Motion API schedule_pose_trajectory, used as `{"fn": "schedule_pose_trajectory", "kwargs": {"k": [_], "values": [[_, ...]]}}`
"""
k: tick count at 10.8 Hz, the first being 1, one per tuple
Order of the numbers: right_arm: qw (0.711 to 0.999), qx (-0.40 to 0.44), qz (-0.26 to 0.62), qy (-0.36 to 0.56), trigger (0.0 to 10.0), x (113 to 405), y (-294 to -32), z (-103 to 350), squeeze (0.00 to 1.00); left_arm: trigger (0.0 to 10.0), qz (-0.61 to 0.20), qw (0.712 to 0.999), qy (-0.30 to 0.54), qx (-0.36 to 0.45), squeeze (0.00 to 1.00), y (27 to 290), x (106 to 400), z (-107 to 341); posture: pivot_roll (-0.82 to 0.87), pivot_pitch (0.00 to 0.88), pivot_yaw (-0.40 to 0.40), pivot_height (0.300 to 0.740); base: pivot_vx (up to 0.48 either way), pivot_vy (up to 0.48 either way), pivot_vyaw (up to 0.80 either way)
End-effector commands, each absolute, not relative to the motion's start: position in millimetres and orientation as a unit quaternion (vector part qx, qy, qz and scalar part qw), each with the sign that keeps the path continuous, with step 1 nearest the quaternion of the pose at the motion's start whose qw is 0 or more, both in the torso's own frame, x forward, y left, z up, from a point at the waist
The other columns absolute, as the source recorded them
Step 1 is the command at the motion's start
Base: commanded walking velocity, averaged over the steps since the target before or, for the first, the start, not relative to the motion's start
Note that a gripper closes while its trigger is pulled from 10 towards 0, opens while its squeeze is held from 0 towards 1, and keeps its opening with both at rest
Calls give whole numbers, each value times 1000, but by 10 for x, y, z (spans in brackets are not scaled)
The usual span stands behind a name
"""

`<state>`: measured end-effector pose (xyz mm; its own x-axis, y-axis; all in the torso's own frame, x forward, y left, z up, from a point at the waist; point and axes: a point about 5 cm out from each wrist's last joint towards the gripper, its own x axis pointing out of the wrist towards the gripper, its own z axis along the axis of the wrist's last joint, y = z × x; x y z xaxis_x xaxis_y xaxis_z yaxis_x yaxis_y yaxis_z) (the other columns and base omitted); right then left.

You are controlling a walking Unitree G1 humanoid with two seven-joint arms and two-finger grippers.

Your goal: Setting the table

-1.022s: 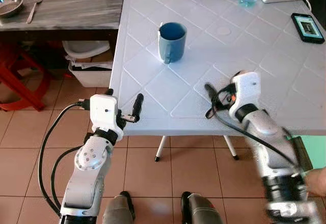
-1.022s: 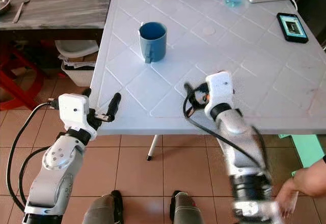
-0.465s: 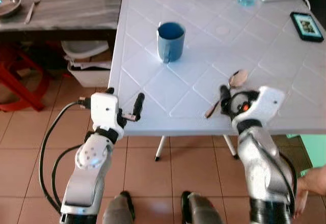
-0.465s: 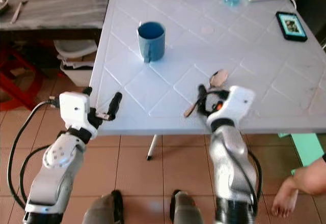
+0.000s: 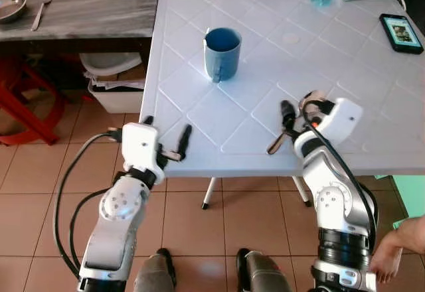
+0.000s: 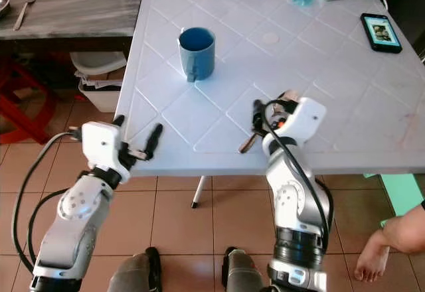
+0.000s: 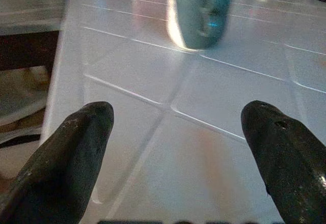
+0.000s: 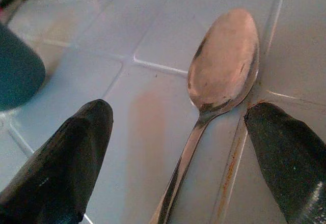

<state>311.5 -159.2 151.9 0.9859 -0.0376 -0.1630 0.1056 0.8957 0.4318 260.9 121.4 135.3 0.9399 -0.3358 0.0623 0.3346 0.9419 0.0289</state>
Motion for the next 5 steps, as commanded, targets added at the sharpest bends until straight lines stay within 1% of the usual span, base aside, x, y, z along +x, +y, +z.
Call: {"fn": "schedule_pose_trajectory", "kwargs": {"k": [1,2,5], "values": [[959,252,-15,127,5294,3091,-1438,1369,0,10000,-190,981,-27,11,0,1191,2560,1335,-21,228,36,740,0,0,0],[959,236,-8,159,0,3088,-1420,1314,0,10000,-213,977,-18,18,0,1167,2524,1292,-21,230,37,740,0,0,0],[950,231,-2,211,0,3166,-1591,1265,0,10000,-266,963,7,41,0,1117,2389,1159,-20,235,39,740,0,0,0]]}}
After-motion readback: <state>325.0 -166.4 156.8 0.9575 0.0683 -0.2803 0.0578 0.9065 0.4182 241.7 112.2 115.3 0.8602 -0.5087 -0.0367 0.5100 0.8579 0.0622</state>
